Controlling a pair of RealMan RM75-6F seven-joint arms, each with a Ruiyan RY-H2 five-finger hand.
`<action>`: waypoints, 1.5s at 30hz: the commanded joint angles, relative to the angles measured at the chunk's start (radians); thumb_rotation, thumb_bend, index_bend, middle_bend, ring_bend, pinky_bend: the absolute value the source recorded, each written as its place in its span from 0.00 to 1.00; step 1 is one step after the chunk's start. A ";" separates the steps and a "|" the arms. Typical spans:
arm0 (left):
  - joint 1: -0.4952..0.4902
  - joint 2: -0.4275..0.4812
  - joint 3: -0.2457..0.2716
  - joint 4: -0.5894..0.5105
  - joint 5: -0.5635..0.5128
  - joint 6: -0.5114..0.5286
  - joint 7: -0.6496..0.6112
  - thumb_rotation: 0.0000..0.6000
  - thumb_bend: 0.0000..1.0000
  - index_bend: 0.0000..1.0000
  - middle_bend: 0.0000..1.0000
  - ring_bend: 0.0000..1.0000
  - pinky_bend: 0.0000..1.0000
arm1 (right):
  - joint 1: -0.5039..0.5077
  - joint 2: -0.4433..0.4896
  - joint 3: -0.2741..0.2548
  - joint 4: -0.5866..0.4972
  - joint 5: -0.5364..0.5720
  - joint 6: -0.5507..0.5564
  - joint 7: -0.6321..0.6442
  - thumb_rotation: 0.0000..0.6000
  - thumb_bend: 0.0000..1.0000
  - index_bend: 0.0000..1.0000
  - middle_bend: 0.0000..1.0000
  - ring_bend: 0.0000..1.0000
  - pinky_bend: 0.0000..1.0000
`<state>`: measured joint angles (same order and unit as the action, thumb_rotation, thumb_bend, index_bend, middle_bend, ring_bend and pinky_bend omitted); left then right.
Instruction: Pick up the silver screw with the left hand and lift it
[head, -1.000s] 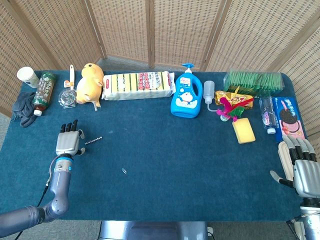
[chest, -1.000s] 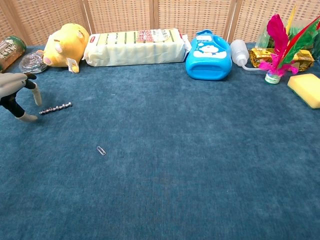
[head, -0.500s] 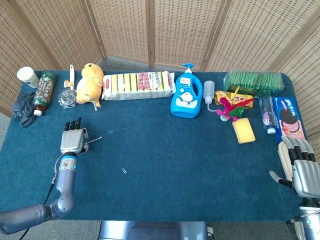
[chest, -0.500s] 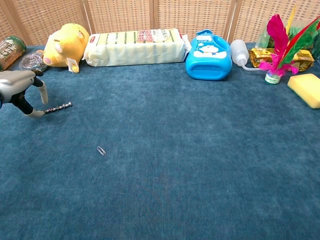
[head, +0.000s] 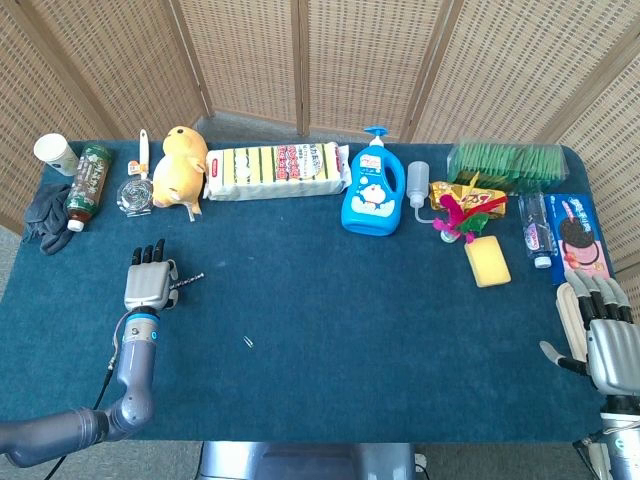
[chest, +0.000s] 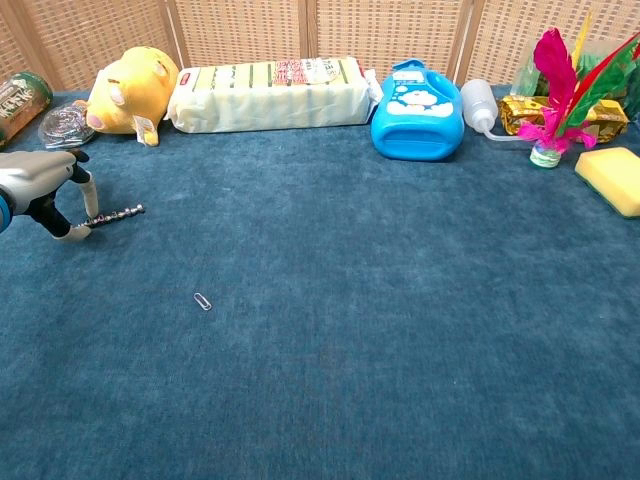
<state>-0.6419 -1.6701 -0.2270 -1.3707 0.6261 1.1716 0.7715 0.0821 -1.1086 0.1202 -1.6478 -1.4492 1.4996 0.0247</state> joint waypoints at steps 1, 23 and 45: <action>0.000 0.000 0.001 -0.001 -0.002 0.000 0.001 1.00 0.65 0.44 0.00 0.00 0.00 | 0.000 0.000 0.000 -0.002 0.001 0.000 -0.001 1.00 0.14 0.00 0.00 0.00 0.00; -0.004 -0.017 0.003 0.012 0.011 0.006 -0.014 1.00 0.68 0.47 0.00 0.00 0.00 | 0.000 0.003 0.000 -0.005 0.004 -0.004 0.005 1.00 0.14 0.00 0.00 0.00 0.00; -0.007 -0.028 0.006 0.027 0.018 0.023 0.007 1.00 0.74 0.48 0.00 0.00 0.00 | 0.001 0.003 0.000 -0.005 0.005 -0.006 0.006 1.00 0.14 0.00 0.00 0.00 0.00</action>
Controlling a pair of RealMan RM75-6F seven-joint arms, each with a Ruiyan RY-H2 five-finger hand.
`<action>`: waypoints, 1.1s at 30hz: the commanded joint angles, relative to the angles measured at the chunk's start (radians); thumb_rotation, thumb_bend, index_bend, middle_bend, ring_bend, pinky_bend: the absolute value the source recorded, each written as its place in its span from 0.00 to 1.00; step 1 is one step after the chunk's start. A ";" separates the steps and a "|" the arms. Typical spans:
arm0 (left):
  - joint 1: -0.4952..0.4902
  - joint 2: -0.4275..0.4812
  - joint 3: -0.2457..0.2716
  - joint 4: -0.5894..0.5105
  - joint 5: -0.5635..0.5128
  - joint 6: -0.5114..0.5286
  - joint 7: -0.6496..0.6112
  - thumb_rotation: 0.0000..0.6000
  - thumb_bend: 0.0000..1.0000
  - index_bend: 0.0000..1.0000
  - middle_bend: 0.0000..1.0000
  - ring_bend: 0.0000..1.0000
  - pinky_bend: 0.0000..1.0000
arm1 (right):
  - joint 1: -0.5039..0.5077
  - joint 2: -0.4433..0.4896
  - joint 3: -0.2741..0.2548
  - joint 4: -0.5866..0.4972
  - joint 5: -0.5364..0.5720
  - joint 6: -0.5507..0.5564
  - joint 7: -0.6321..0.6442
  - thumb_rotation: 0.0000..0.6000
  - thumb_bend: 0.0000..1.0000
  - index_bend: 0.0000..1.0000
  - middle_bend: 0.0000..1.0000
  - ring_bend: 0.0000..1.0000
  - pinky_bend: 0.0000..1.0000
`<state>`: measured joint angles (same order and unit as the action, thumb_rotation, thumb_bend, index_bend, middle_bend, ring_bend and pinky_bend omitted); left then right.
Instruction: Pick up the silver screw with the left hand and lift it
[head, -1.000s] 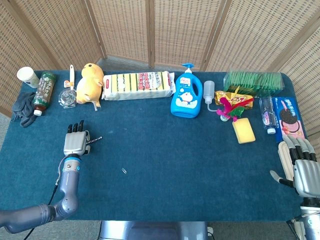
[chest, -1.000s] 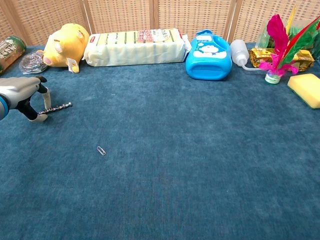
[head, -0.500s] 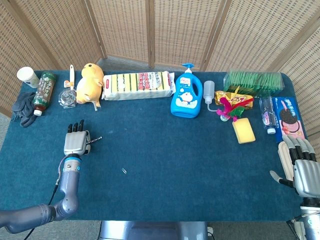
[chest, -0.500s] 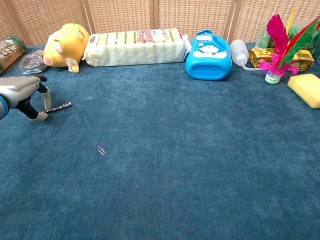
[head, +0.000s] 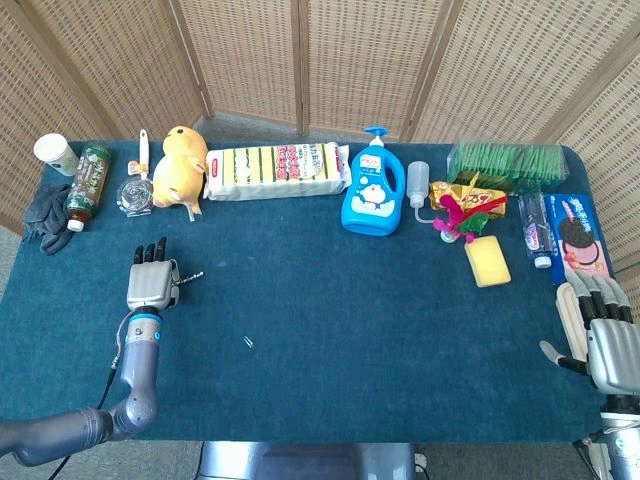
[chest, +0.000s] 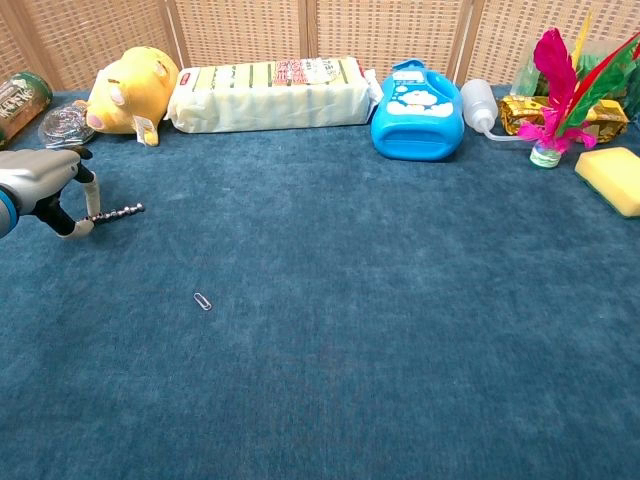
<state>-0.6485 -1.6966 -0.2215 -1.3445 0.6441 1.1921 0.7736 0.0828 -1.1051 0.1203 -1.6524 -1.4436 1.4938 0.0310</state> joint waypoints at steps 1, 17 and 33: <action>-0.001 -0.003 0.001 0.002 -0.002 0.004 0.008 1.00 0.74 0.48 0.00 0.00 0.00 | 0.000 0.000 -0.001 -0.001 0.000 0.000 -0.001 1.00 0.14 0.00 0.00 0.00 0.00; 0.005 0.019 0.005 -0.036 0.037 0.029 0.013 1.00 0.76 0.49 0.00 0.00 0.00 | -0.001 0.004 0.002 -0.003 0.002 0.000 0.009 1.00 0.14 0.00 0.00 0.00 0.00; 0.018 0.159 0.042 -0.259 0.166 0.110 0.062 1.00 0.76 0.49 0.00 0.00 0.00 | -0.001 0.001 0.000 -0.006 -0.001 0.001 0.002 1.00 0.14 0.00 0.00 0.00 0.00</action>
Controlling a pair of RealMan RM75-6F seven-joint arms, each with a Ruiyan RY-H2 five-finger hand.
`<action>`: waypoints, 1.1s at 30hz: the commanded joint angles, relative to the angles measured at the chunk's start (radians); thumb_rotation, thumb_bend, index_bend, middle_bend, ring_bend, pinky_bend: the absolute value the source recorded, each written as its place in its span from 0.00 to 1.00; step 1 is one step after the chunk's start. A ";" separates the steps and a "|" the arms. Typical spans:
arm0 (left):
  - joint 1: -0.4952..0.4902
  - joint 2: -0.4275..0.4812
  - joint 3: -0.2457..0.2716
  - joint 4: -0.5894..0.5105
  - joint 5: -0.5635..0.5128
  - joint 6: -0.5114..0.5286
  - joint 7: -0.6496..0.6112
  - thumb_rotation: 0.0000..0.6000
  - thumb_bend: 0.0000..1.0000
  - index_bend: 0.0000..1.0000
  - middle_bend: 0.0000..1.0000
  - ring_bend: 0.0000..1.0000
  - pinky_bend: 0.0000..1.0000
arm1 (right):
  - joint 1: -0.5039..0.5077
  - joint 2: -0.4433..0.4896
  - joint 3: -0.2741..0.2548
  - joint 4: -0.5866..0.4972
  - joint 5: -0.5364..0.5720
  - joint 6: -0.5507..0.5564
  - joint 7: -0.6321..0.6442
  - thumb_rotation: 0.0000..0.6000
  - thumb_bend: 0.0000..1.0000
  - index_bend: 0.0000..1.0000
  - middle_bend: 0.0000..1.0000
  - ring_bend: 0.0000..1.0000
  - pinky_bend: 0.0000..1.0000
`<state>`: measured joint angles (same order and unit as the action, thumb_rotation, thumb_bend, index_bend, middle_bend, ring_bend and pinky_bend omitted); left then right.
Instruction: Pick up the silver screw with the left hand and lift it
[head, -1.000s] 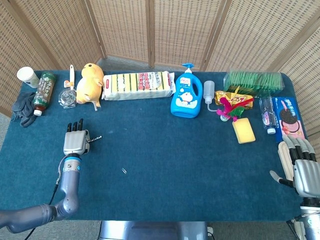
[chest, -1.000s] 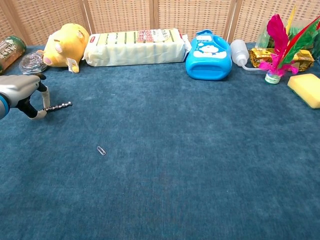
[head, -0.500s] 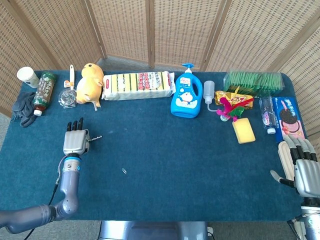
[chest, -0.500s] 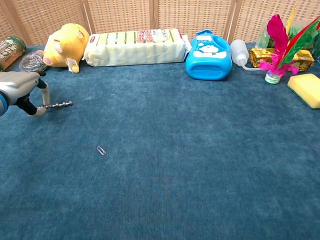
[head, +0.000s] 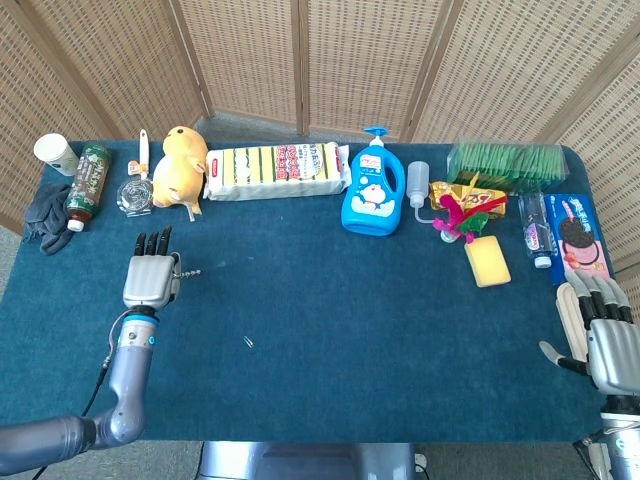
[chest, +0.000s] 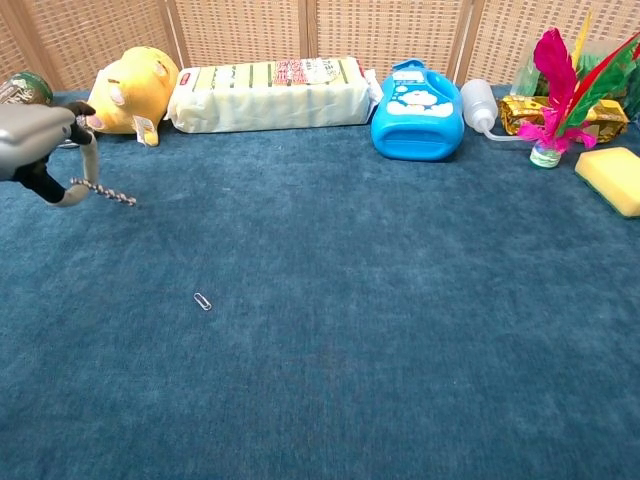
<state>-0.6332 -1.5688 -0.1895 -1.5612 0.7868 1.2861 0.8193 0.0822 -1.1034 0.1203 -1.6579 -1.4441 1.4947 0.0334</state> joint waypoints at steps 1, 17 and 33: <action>0.004 0.040 0.013 -0.058 0.029 0.020 0.021 1.00 0.76 0.49 0.00 0.00 0.00 | 0.000 0.000 0.000 -0.001 0.000 0.000 -0.001 1.00 0.14 0.00 0.00 0.00 0.00; -0.026 0.199 0.049 -0.309 0.032 -0.018 0.122 1.00 0.76 0.49 0.00 0.00 0.00 | 0.001 -0.004 0.000 0.001 -0.001 0.002 -0.008 1.00 0.14 0.00 0.00 0.00 0.00; -0.036 0.340 0.148 -0.245 0.375 -0.305 -0.276 1.00 0.77 0.50 0.00 0.00 0.00 | 0.007 -0.022 -0.001 0.011 0.007 -0.009 -0.047 1.00 0.14 0.00 0.00 0.00 0.00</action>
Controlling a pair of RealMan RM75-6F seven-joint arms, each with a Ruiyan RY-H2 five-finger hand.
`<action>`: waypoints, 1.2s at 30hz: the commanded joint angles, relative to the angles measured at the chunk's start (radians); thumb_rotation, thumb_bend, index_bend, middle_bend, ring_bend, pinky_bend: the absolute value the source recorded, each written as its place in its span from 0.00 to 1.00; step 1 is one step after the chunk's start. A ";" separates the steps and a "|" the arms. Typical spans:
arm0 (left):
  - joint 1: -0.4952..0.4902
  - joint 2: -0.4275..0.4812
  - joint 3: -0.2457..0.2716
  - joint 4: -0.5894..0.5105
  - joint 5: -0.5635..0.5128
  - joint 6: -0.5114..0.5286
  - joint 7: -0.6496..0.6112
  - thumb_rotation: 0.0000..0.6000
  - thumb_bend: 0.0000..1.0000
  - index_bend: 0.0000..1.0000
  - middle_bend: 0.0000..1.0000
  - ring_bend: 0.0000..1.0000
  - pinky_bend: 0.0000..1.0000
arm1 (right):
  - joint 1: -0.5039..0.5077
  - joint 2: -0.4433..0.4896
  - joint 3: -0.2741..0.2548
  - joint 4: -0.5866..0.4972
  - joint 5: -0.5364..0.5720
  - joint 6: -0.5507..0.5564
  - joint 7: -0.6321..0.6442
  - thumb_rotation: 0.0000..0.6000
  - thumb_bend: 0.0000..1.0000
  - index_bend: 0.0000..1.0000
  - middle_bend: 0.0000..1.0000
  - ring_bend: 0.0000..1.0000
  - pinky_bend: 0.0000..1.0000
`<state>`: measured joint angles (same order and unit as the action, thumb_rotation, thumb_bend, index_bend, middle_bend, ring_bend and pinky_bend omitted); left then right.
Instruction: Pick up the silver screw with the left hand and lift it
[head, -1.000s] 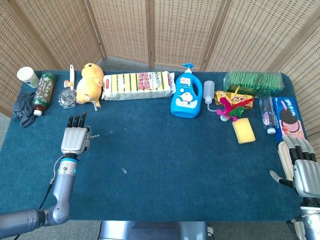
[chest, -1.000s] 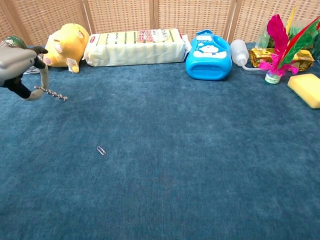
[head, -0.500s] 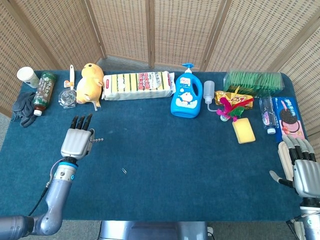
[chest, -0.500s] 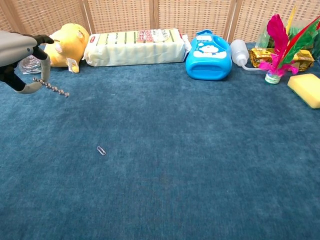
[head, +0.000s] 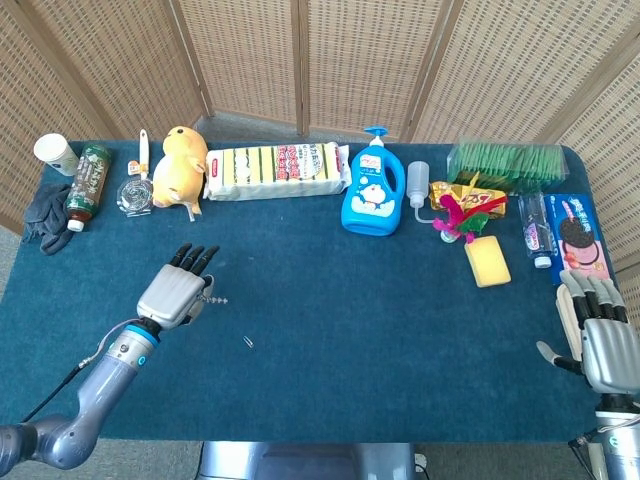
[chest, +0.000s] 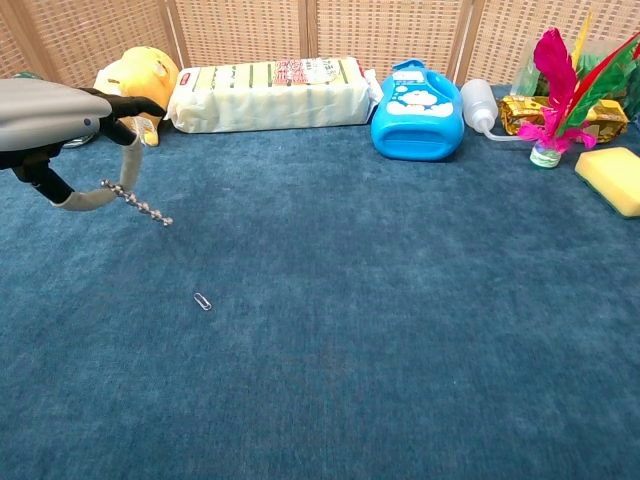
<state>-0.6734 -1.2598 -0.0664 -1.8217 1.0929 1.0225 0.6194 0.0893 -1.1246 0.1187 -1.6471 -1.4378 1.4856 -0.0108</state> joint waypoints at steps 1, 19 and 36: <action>0.004 0.040 0.031 0.005 0.075 -0.054 -0.094 1.00 0.77 0.50 0.00 0.00 0.00 | 0.001 -0.003 0.000 -0.002 0.000 0.001 -0.004 1.00 0.14 0.00 0.00 0.00 0.00; -0.027 0.219 0.064 -0.169 0.106 -0.150 -0.158 1.00 0.79 0.50 0.00 0.00 0.00 | 0.013 -0.029 0.005 -0.009 0.015 -0.007 -0.071 1.00 0.14 0.00 0.00 0.00 0.00; -0.059 0.171 0.074 -0.201 0.054 -0.163 -0.117 1.00 0.79 0.50 0.00 0.00 0.00 | -0.004 -0.005 0.001 -0.001 0.000 0.016 -0.021 1.00 0.14 0.00 0.00 0.00 0.00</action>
<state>-0.7288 -1.0851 0.0074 -2.0164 1.1555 0.8530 0.4930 0.0858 -1.1308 0.1200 -1.6481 -1.4367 1.5007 -0.0326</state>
